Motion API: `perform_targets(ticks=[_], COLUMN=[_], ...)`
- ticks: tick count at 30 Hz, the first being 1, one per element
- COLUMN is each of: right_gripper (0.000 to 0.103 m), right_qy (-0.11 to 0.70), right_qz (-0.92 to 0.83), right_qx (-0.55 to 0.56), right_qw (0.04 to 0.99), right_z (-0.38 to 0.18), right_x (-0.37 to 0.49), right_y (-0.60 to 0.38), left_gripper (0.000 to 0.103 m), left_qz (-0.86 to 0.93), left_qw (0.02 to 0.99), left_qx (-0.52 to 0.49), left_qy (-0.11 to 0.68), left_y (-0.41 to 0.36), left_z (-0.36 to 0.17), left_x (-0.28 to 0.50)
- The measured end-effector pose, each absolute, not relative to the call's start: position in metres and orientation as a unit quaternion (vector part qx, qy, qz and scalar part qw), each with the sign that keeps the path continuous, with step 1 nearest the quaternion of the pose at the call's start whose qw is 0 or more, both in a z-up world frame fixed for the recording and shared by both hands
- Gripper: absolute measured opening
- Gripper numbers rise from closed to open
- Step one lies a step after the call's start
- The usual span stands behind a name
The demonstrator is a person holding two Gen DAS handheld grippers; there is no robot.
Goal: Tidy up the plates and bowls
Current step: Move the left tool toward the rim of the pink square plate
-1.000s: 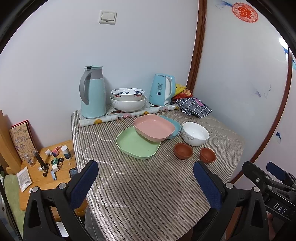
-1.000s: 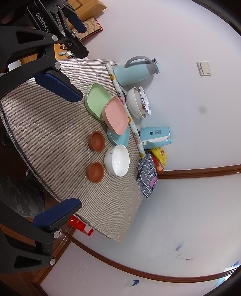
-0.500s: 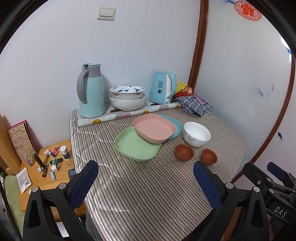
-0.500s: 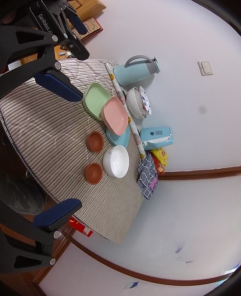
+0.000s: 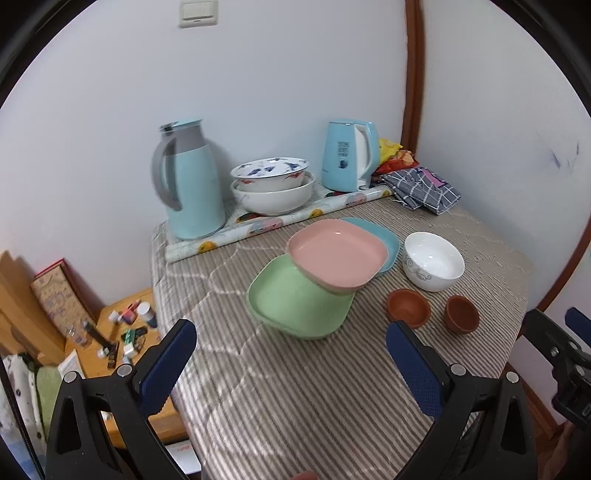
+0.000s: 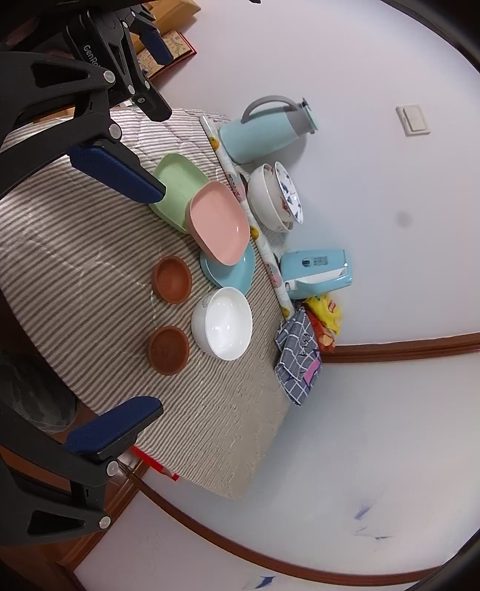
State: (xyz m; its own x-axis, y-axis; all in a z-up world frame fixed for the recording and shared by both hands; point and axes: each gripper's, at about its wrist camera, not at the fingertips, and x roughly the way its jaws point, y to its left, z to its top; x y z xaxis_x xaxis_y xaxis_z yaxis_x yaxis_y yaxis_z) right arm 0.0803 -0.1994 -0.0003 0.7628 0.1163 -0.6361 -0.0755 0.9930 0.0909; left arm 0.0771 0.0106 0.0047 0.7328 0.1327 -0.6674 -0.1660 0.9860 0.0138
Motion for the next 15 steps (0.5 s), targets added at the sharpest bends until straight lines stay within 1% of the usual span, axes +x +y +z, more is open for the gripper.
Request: perform_targets(ticks=[8, 11, 15], right_gripper=[0.103, 0.103, 0.103], right_qy=[0.355, 0.360, 0.367], right_qz=[0.054, 0.057, 0.061], right_qx=[0.035, 0.033, 0.030], right_qw=[0.933, 0.930, 0.928], right_z=[-0.007, -0.009, -0.012], right_x=[0.124, 0.139, 0.162], right_y=[-0.199, -0.197, -0.192], left_gripper=[0.103, 0.103, 0.103], left_qz=[0.067, 0.066, 0.068], left_qw=[0.916, 0.914, 0.911], left_qx=[-0.029, -0.016, -0.034], left_qy=[0.394, 0.401, 0.404], left_y=[0.011, 0.009, 0.015], left_z=[-0.008, -0.013, -0.017], left_x=[0.123, 0.138, 0.152])
